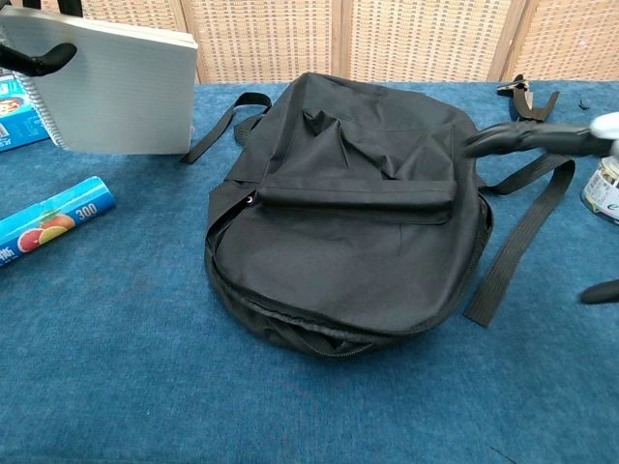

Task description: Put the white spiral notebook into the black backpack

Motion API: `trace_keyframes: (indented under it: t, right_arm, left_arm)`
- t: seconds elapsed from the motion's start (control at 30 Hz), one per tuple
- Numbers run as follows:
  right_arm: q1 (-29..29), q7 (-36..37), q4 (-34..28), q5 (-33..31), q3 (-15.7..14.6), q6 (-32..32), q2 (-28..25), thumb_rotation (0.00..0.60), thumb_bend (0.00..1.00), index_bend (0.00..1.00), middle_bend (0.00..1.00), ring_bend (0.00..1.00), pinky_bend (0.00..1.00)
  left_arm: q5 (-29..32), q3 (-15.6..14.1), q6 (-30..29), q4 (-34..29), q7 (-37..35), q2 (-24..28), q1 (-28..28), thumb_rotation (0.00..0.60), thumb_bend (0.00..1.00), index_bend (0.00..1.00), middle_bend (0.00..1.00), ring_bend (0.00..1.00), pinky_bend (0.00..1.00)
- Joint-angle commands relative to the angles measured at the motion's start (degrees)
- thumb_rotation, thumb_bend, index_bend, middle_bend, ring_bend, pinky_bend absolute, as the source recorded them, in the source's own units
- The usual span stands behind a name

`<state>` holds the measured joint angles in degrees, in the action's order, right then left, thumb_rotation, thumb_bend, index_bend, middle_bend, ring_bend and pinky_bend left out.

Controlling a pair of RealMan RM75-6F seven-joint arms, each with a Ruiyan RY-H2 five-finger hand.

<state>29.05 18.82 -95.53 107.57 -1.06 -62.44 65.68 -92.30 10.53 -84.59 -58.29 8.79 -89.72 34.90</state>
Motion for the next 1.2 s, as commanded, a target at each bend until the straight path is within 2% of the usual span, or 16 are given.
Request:
trace_keyframes:
  t: [0.03, 0.6, 0.9, 1.0, 1.1, 1.2]
  right_arm:
    - [2.24, -1.45, 2.2, 0.26, 0.28, 2.74, 3.39, 0.6, 0.0, 0.05, 0.01, 0.0, 0.0]
    - [5.5, -7.63, 7.84, -0.32, -1.92, 5.14, 11.46, 0.6, 0.0, 0.06, 0.03, 0.0, 0.0]
    - [6.08, -9.22, 11.18, -2.05, -1.25, 3.79, 16.06, 0.6, 0.0, 0.12, 0.09, 0.0, 0.02]
    - [6.19, -9.6, 12.02, -3.06, -0.41, 2.93, 17.61, 0.6, 0.0, 0.16, 0.13, 0.0, 0.06]
    - [6.14, -9.71, 12.84, -3.96, 0.2, 2.06, 19.15, 0.6, 0.04, 0.19, 0.18, 0.05, 0.13]
    - [6.06, -9.53, 13.61, -5.1, 0.71, 1.35, 20.68, 0.6, 0.11, 0.21, 0.21, 0.11, 0.25]
  left_arm:
    - [0.48, 0.24, 0.41, -0.61, 0.37, 0.2, 0.24, 0.6, 0.45, 0.74, 0.53, 0.57, 0.69]
    - [1.73, 0.43, 0.45, -2.19, 0.01, 2.05, 0.12, 0.6, 0.45, 0.74, 0.53, 0.57, 0.69]
    - [1.94, -0.08, 0.3, -1.35, -1.19, 1.64, -0.18, 0.6, 0.45, 0.74, 0.53, 0.57, 0.69]
    - [1.93, -0.19, 0.14, -1.09, -1.61, 1.47, -0.23, 0.6, 0.45, 0.74, 0.53, 0.57, 0.69]
    - [1.96, -0.31, 0.02, -0.87, -1.92, 1.38, -0.33, 0.6, 0.45, 0.74, 0.53, 0.57, 0.69]
    - [1.95, -0.4, -0.15, -0.55, -2.18, 1.34, -0.41, 0.6, 0.45, 0.74, 0.53, 0.57, 0.69]
